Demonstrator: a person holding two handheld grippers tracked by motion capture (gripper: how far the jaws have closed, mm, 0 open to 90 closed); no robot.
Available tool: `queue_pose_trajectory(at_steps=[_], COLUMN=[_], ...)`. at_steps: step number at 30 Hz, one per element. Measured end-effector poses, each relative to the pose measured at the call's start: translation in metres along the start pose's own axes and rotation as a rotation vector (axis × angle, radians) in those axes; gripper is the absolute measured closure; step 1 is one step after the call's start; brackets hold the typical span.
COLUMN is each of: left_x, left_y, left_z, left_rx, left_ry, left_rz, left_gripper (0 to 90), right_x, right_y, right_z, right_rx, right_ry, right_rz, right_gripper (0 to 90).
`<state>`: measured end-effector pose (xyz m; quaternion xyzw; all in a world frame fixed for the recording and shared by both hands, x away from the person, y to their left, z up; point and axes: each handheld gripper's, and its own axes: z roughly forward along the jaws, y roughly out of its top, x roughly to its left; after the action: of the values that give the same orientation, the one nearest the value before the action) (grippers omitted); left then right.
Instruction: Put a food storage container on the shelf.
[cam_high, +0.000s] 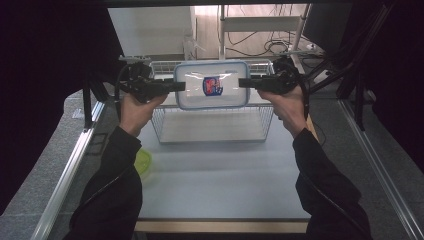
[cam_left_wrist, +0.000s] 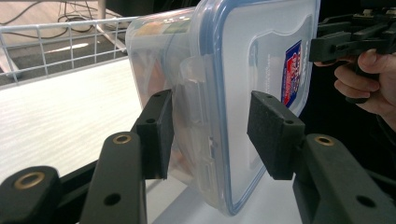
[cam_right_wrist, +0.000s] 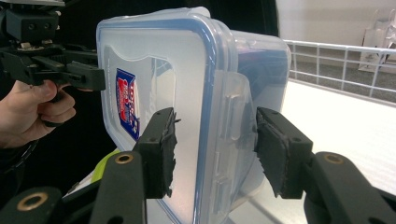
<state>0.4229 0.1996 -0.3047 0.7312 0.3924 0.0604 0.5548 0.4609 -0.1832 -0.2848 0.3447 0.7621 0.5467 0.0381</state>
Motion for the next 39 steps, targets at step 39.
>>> queue_pose_trajectory(at_steps=[39], left_x=[-0.002], left_y=[0.001], left_z=[0.033], left_rx=[0.038], left_ry=[0.167], left_rz=[0.196], left_gripper=[35.9], right_x=[-0.022], right_y=[-0.006], right_z=[0.016], right_rx=[-0.061], right_ry=[-0.106], right_rz=[-0.04], right_gripper=[45.2])
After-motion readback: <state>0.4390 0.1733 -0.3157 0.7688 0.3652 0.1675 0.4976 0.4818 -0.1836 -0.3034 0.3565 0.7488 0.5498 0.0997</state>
